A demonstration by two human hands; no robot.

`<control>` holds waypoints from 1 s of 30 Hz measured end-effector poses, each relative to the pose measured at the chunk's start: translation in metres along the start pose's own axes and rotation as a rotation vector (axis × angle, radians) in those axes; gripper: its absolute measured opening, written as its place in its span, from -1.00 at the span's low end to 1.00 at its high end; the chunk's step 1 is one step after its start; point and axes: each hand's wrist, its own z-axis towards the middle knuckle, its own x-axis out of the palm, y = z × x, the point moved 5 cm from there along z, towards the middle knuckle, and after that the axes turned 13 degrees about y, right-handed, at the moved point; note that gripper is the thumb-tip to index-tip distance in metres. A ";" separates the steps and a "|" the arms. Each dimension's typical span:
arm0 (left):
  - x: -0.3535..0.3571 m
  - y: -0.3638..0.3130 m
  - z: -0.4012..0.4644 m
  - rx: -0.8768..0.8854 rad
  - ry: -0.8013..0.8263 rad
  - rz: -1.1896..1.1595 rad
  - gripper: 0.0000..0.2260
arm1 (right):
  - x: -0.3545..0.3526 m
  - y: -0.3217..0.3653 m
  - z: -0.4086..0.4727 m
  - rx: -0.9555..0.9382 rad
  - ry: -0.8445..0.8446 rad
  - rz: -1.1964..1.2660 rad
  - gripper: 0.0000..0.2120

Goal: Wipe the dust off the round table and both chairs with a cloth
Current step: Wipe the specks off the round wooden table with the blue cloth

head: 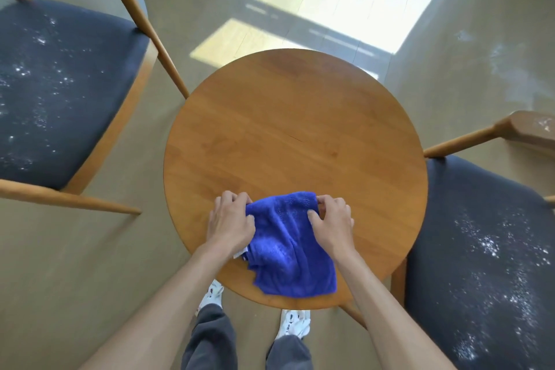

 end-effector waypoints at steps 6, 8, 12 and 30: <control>-0.028 -0.016 -0.007 0.139 0.067 -0.381 -0.84 | -0.027 0.000 -0.018 -0.042 -0.014 0.554 -0.90; -0.048 -0.028 -0.009 0.184 0.055 -0.447 -0.83 | -0.048 0.009 -0.026 -0.079 -0.073 0.610 -0.90; -0.095 -0.063 -0.009 0.297 -0.011 -0.499 -0.83 | -0.096 0.041 -0.040 -0.188 -0.183 0.684 -0.89; -0.186 -0.118 -0.040 0.385 -0.252 -0.532 -0.83 | -0.164 0.104 -0.089 -0.390 0.179 0.968 -0.67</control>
